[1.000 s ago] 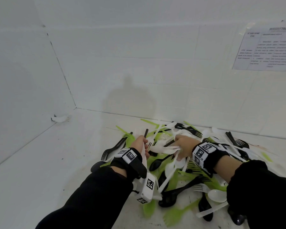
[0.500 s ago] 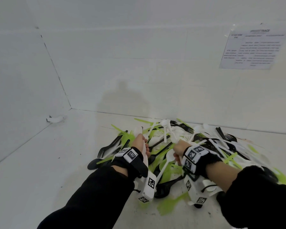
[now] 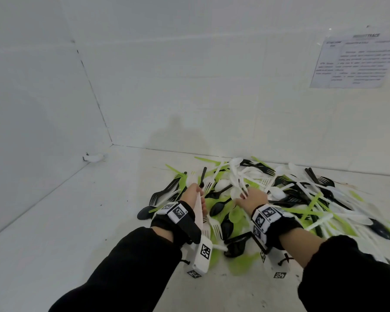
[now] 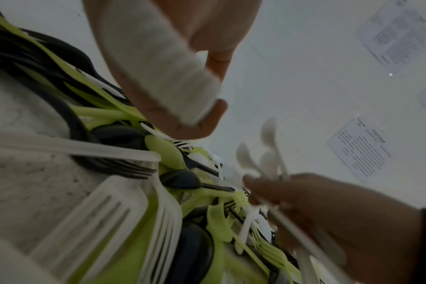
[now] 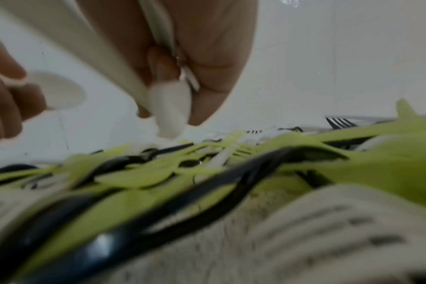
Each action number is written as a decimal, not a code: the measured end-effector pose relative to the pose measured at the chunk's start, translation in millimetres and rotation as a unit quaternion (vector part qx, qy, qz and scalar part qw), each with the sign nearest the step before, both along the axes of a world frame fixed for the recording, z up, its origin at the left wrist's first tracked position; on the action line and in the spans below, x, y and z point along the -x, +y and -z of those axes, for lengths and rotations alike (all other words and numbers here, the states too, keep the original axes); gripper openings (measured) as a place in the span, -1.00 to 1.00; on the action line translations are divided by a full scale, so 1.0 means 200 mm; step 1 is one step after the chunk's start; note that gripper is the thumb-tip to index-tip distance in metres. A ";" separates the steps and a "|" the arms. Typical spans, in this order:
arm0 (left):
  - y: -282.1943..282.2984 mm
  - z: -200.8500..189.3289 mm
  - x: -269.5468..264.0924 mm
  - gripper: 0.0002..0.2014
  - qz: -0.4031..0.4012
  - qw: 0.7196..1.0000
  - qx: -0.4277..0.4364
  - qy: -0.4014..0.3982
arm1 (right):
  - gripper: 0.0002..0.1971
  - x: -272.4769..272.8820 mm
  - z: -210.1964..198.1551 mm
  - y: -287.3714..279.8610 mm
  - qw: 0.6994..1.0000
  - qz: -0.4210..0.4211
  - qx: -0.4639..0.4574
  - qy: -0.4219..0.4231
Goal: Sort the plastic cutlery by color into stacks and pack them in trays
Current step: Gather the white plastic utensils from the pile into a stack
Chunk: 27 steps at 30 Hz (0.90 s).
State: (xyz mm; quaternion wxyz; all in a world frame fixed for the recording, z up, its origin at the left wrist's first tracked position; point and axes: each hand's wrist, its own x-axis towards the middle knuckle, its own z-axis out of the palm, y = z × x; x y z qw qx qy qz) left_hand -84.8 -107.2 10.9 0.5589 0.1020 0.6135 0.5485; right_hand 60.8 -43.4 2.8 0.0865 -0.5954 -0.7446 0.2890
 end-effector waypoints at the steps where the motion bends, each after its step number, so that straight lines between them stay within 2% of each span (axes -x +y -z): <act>1: 0.00 0.00 -0.01 -0.78 0.004 1.000 -0.002 -0.001 | -0.73 -0.01 -0.02 0.00 0.998 0.010 -0.017 0.052; 2: 0.00 0.00 -0.02 -0.78 0.007 1.000 -0.005 -0.002 | -0.72 -0.02 -0.05 -0.01 0.993 0.011 -0.027 0.111; 4: 0.02 0.00 -0.07 -0.77 0.020 1.000 -0.017 -0.009 | -0.84 0.00 -0.10 -0.03 0.979 -0.013 -0.021 0.202; 7: 0.06 -0.01 -0.18 -0.73 0.040 0.998 -0.046 -0.021 | -0.79 0.03 -0.11 -0.08 0.972 -0.021 -0.002 0.234; 10: 0.10 -0.01 -0.27 -0.69 0.032 0.997 -0.065 -0.026 | -0.83 0.02 -0.09 -0.10 0.963 0.025 -0.006 0.267; 12: 0.12 -0.02 -0.31 -0.64 0.048 0.993 -0.093 -0.060 | -0.85 -0.02 -0.10 -0.10 0.957 0.044 -0.002 0.288; 14: 0.12 -0.03 -0.36 -0.55 0.063 0.986 -0.119 -0.101 | -0.81 -0.06 -0.10 -0.10 0.954 0.054 0.007 0.295; 17: 0.11 -0.05 -0.43 -0.54 0.063 0.981 -0.128 -0.131 | -0.80 -0.11 -0.10 -0.09 0.954 0.076 0.002 0.289; 21: 0.12 -0.03 -0.52 -0.61 0.075 0.985 -0.113 -0.106 | -0.82 -0.19 -0.09 -0.08 0.954 0.079 0.005 0.289; 25: 0.11 -0.04 -0.59 -0.63 0.119 0.984 -0.095 -0.087 | -0.88 -0.28 -0.07 -0.08 0.955 0.087 0.009 0.284; 27: 0.10 -0.03 -0.64 -0.62 0.111 0.987 -0.084 -0.075 | -0.79 -0.33 -0.08 -0.07 0.959 0.089 -0.005 0.268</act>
